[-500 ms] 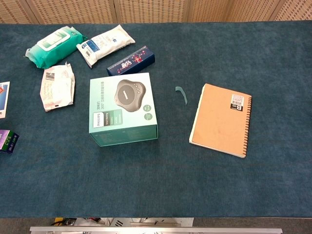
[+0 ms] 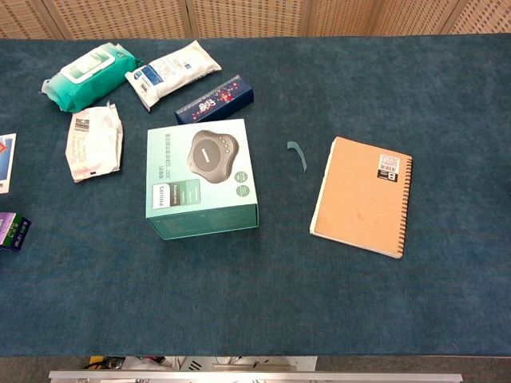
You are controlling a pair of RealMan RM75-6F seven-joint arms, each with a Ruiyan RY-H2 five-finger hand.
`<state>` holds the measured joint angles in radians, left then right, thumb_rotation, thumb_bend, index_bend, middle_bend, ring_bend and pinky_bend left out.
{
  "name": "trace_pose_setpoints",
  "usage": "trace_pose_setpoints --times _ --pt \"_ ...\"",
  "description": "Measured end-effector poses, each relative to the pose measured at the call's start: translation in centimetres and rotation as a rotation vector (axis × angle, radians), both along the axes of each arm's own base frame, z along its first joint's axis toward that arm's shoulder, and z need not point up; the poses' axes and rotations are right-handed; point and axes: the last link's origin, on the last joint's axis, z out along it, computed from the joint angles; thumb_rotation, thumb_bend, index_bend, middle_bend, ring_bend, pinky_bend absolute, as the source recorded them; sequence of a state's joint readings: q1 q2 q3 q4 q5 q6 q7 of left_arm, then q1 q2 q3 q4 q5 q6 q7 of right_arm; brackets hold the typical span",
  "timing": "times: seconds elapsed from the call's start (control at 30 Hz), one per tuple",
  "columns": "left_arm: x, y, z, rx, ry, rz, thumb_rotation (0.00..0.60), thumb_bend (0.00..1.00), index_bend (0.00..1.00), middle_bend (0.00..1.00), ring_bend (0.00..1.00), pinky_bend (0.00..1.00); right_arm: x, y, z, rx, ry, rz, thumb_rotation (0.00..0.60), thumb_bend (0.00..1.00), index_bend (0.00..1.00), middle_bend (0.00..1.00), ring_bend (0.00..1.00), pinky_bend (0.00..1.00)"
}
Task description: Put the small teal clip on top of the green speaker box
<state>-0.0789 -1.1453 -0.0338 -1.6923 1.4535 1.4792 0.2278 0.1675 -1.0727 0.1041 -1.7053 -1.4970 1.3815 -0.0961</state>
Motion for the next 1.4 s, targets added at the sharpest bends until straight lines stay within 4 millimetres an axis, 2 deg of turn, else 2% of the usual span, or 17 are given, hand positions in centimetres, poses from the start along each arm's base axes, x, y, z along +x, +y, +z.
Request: trace_pose_setpoints --times 0.07,0.13,0.23,0.33,0.4,0.5,0.6,0.8,1.13,1.4 --pt "0.0 -0.1 0.0 -0.003 0.000 0.000 0.600 0.26 0.19 0.36 0.35 0.38 0.7 -0.6 -0.3 0.021 0.008 0.022 0.600 0.19 0.48 0.64 0.59 0.61" --pt "-0.1 -0.2 0.0 -0.008 -0.001 0.004 0.600 0.26 0.19 0.37 0.36 0.38 1.2 -1.1 -0.7 0.045 0.015 0.036 0.600 0.18 0.48 0.64 0.60 0.66" --pt "-0.2 -0.2 0.0 -0.013 -0.019 0.012 0.600 0.26 0.19 0.39 0.36 0.38 2.3 -2.0 -1.6 0.095 0.017 0.057 0.600 0.16 0.48 0.65 0.65 0.76" --pt "-0.3 -0.2 0.1 -0.018 -0.033 0.018 0.600 0.26 0.19 0.39 0.37 0.38 3.4 -3.0 -2.6 0.147 0.021 0.079 0.600 0.15 0.48 0.67 0.70 0.82" --pt "-0.4 -0.2 0.2 -0.020 -0.028 0.016 0.600 0.26 0.19 0.40 0.37 0.38 4.1 -3.6 -3.3 0.169 0.042 0.096 0.600 0.13 0.48 0.71 0.74 0.89" --pt "-0.5 -0.1 0.2 -0.020 -0.028 0.020 0.600 0.26 0.19 0.41 0.38 0.37 4.9 -4.2 -4.1 0.179 0.085 0.119 0.600 0.12 0.52 0.84 0.89 1.00" --pt "-0.6 -0.1 0.2 -0.019 -0.032 0.022 0.600 0.26 0.19 0.41 0.38 0.38 6.1 -4.9 -5.2 0.189 0.125 0.150 0.600 0.12 0.53 0.91 0.95 1.00" --pt "-0.9 0.0 -0.1 -0.027 -0.036 0.029 0.600 0.26 0.19 0.41 0.38 0.37 8.0 -6.3 -7.6 0.253 0.140 0.168 0.600 0.11 0.53 0.99 1.00 1.00" --pt "-1.1 0.3 -0.6 -0.045 -0.030 0.035 0.600 0.26 0.19 0.41 0.39 0.38 9.5 -7.9 -10.6 0.329 0.147 0.136 0.600 0.11 0.53 1.00 1.00 1.00" --pt "-1.2 0.4 -0.6 -0.047 -0.035 0.035 0.600 0.26 0.19 0.41 0.39 0.38 10.8 -9.7 -14.6 0.388 0.175 0.100 0.600 0.12 0.53 1.00 1.00 1.00"
